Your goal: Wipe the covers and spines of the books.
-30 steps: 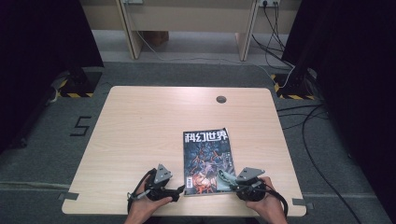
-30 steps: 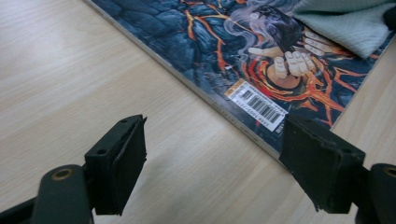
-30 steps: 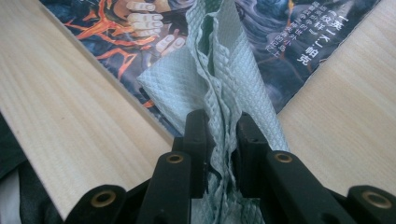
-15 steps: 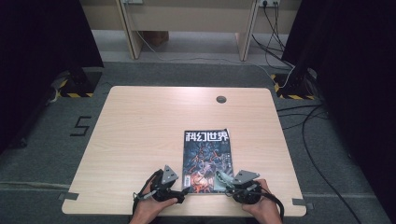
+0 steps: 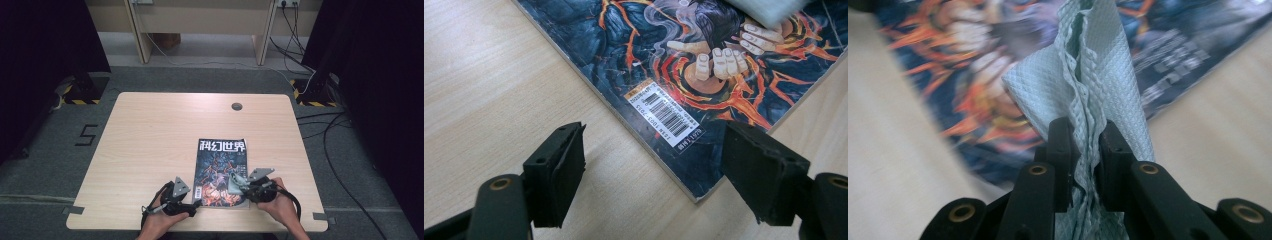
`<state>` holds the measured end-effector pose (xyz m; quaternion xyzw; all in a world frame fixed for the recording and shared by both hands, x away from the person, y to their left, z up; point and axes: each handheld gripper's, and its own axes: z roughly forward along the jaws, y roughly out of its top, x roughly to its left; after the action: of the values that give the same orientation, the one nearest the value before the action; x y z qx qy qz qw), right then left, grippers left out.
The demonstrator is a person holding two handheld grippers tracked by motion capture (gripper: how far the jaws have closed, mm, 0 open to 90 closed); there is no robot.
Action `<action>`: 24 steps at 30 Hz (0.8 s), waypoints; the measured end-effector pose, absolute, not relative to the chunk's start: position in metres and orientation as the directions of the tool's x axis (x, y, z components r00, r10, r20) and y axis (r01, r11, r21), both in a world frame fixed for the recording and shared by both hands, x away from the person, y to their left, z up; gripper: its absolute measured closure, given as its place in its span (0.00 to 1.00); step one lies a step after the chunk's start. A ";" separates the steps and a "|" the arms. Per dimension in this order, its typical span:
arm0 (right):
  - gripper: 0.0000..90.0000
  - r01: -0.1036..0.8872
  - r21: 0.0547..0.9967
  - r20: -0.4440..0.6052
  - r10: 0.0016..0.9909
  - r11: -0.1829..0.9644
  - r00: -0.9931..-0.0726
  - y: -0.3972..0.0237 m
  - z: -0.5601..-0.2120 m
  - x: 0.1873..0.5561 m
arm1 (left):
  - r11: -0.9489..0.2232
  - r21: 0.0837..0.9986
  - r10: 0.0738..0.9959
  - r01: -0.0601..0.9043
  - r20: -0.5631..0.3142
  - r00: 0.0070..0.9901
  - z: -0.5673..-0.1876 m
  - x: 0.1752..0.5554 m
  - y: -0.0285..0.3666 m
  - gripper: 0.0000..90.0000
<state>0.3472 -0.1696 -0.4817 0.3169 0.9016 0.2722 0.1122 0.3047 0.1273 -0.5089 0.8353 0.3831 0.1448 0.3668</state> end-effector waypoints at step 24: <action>0.89 0.621 0.538 -0.162 0.792 0.571 -0.588 -0.151 -0.482 0.484 | -0.431 0.723 0.746 0.540 -0.051 0.664 -0.509 0.305 0.128 0.28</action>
<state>0.4840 -0.1513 -0.4815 0.4087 0.8641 0.2179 0.1970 0.3049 0.1281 -0.5092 0.8342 0.3853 0.1396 0.3689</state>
